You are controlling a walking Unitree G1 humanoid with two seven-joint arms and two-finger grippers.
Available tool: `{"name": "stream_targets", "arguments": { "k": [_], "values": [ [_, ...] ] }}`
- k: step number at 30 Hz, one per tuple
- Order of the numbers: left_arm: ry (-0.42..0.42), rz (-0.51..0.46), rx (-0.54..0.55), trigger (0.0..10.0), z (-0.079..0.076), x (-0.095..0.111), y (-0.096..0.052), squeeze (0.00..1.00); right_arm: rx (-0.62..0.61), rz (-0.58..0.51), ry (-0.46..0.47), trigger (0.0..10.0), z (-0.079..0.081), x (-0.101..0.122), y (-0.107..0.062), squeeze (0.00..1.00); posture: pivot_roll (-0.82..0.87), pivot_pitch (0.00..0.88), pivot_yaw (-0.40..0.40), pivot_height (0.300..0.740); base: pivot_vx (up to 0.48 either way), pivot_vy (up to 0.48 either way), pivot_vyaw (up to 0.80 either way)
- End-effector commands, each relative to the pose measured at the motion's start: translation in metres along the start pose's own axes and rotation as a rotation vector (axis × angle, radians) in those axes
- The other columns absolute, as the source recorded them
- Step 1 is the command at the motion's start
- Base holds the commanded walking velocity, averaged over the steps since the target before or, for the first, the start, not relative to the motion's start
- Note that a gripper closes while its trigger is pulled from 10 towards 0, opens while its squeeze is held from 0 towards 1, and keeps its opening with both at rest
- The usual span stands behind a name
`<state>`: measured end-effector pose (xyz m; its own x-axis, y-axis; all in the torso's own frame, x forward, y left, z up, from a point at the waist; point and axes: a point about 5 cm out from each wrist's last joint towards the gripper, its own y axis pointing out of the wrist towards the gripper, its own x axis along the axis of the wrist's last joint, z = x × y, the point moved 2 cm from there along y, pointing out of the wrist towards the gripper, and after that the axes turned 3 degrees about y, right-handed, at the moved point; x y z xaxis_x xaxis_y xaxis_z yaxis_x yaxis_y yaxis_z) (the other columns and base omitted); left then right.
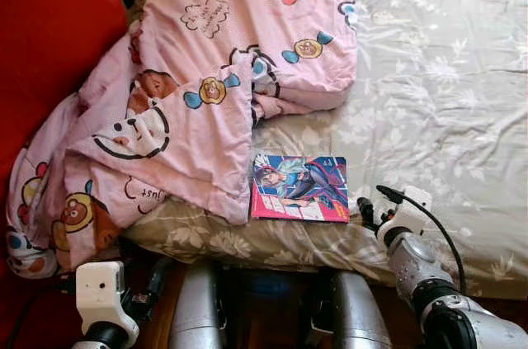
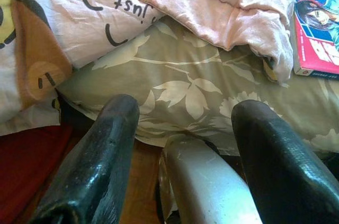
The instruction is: Clean up the room
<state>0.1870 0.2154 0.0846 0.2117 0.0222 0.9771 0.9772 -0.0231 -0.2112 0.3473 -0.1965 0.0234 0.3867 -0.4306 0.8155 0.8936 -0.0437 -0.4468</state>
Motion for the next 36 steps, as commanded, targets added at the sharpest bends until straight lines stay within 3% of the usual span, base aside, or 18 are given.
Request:
{"name": "stream_targets", "arguments": {
  "k": [1, 6, 11, 12, 13, 14, 28, 36],
  "values": [
    [0.0, 0.041, 0.016, 10.0, 0.003, -0.006, -0.008, 0.0, 0.013, 0.052, 0.013, 10.0, -0.002, -0.017, -0.003, 0.0, 0.24, 0.403, 0.011, 0.626, 0.0, 0.0, 0.0],
    [0.005, 0.041, 0.023, 10.0, 0.005, -0.004, -0.01, 0.0, 0.089, 0.053, 0.035, 10.0, 0.009, -0.021, -0.003, 0.0, 0.24, 0.404, 0.012, 0.626, 0.0, 0.0, 0.0],
    [0.005, 0.044, 0.024, 10.0, 0.004, -0.005, -0.011, 0.0, 0.096, 0.057, 0.038, 10.0, 0.01, -0.023, -0.004, 0.0, 0.24, 0.41, 0.012, 0.626, 0.0, 0.0, 0.0],
    [0.004, 0.047, 0.023, 10.0, 0.004, -0.006, -0.011, 0.0, 0.094, 0.059, 0.036, 4.2, 0.009, -0.024, -0.004, 0.0, 0.24, 0.41, 0.012, 0.626, 0.0, 0.0, 0.0],
    [0.003, 0.05, 0.023, 10.0, 0.004, -0.007, -0.012, 0.0, 0.094, 0.059, 0.036, 1.7, 0.009, -0.024, -0.004, 0.0, 0.24, 0.41, 0.012, 0.626, 0.0, 0.0, 0.0],
    [0.002, 0.054, 0.023, 10.0, 0.003, -0.008, -0.012, 0.0, 0.095, 0.059, 0.038, 0.0, 0.008, -0.025, -0.004, 0.0, 0.24, 0.41, 0.012, 0.626, 0.0, 0.0, 0.0],
    [0.008, 0.06, 0.027, 10.0, 0.003, -0.009, -0.013, 0.0, 0.101, 0.04, 0.05, 0.0, 0.008, -0.023, -0.005, 0.0, 0.24, 0.406, 0.009, 0.626, 0.0, 0.0, 0.0],
    [0.018, 0.047, 0.022, 10.0, 0.001, -0.006, -0.007, 0.0, 0.162, 0.021, 0.002, 0.0, 0.022, -0.026, -0.005, 0.0, 0.24, 0.384, 0.013, 0.626, 0.0, 0.0, 0.0]
  ]
}}
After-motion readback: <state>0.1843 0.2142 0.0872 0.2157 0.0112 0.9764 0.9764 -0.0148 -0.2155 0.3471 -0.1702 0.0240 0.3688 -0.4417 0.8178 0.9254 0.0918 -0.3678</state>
